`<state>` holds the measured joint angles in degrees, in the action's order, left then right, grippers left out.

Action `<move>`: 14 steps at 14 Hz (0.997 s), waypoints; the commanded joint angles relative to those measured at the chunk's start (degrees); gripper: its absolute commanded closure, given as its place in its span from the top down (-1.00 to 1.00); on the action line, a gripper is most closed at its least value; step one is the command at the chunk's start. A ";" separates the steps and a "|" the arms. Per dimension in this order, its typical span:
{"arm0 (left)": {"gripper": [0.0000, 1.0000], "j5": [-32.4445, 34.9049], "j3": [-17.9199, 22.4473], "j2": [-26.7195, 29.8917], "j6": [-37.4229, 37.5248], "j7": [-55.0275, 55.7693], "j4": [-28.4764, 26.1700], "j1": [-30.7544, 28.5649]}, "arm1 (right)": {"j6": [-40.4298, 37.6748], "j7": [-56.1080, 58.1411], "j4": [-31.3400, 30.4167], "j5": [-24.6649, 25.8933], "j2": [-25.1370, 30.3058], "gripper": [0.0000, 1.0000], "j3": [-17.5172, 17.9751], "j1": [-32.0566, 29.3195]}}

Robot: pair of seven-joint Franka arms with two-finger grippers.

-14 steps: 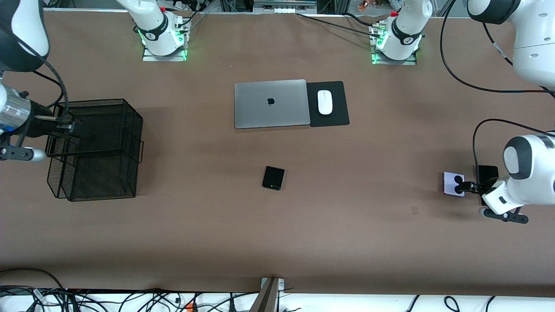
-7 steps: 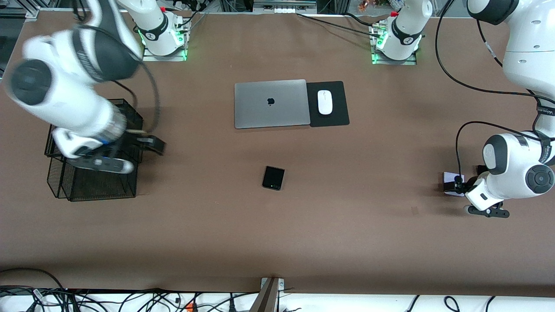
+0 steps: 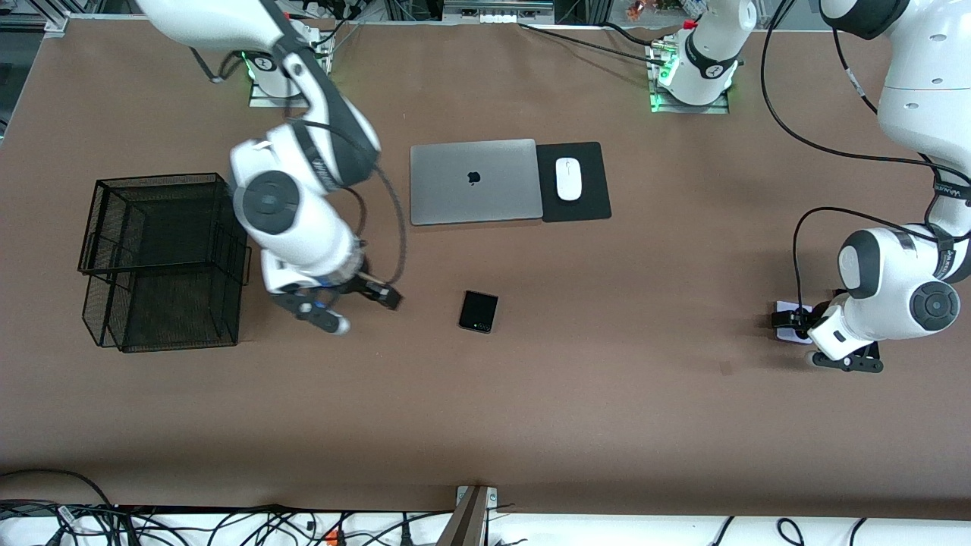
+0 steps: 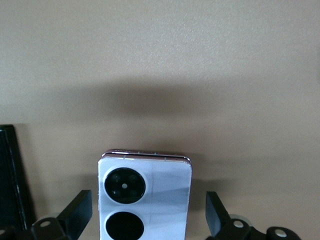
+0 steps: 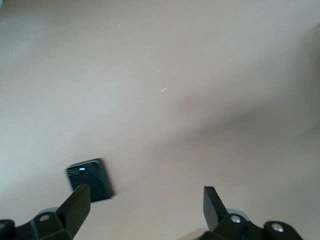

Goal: Place phones with both arms
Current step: 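Grasp the white phone with the left gripper while the right gripper reaches the flip phone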

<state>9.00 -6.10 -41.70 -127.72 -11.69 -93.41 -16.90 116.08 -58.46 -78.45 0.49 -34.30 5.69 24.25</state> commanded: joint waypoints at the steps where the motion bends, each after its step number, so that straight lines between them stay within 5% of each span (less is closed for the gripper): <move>1: 1.00 0.14 -0.14 2.24 -1.21 -1.23 -2.75 -0.50 | 1.68 -5.43 7.69 1.09 -7.17 1.00 -0.59 4.04; 5: 1.00 0.14 0.04 1.62 -3.40 -1.93 -3.62 -0.67 | 11.70 -1.74 7.78 9.25 -13.41 1.00 -0.68 7.82; 14: 1.00 5.42 0.04 0.57 -3.76 -2.02 -3.63 -0.67 | 20.50 -1.30 12.18 9.00 -22.73 1.00 -0.50 10.72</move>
<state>13.32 -5.95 -41.68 -130.48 -12.78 -95.83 -17.16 135.37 -60.16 -68.62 8.67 -54.60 5.57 33.45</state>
